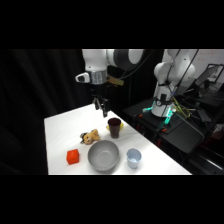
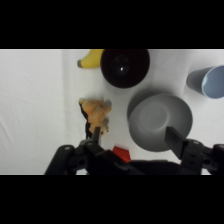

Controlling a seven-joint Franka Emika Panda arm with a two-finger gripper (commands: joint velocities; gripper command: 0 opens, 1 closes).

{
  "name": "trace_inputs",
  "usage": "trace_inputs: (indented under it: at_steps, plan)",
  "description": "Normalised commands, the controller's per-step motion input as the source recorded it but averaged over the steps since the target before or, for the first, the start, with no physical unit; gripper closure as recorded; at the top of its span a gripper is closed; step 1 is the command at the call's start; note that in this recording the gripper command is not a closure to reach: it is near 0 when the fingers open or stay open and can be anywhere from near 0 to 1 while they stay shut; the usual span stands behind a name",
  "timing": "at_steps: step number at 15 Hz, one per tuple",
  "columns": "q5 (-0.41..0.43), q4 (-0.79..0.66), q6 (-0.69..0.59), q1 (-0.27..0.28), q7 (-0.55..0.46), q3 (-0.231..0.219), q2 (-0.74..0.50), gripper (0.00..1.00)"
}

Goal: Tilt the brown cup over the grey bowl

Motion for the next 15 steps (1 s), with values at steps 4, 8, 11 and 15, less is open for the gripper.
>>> trace_inputs:
  at_steps: [4, 8, 11, 15]
  plan:
    - [0.042, -0.08, 0.01, -0.017, 0.01, 0.023, -0.07, 0.0]
    - [0.224, -0.27, 0.11, -0.024, 0.03, 0.03, -0.19, 0.0]
    - [0.349, -0.39, 0.25, -0.015, 0.05, 0.046, -0.26, 0.0]
    - [0.261, -0.4, 0.43, 0.028, 0.13, 0.065, -0.2, 0.0]
